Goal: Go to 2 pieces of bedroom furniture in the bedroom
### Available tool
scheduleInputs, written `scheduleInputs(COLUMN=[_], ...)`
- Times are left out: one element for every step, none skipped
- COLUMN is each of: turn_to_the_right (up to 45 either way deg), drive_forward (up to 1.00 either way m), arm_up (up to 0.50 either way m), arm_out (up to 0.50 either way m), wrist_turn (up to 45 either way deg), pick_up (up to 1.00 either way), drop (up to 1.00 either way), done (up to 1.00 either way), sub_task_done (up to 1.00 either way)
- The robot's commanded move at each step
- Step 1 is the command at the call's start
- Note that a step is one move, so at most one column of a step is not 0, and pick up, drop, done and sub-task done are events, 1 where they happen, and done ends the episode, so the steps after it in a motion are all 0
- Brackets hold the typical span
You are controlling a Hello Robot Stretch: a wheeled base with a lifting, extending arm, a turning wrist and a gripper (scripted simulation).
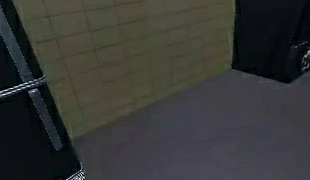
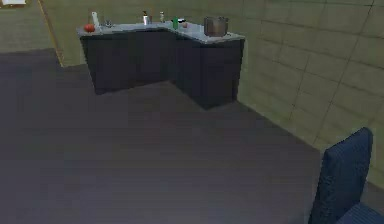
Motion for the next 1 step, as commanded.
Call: scheduleInputs(turn_to_the_right=[-45.0], drive_forward=[0.0], arm_up=[0.0], arm_out=[0.0], wrist_turn=[0.0], pick_up=[0.0], drop=[0.0], done=[0.0], sub_task_done=[0.0])
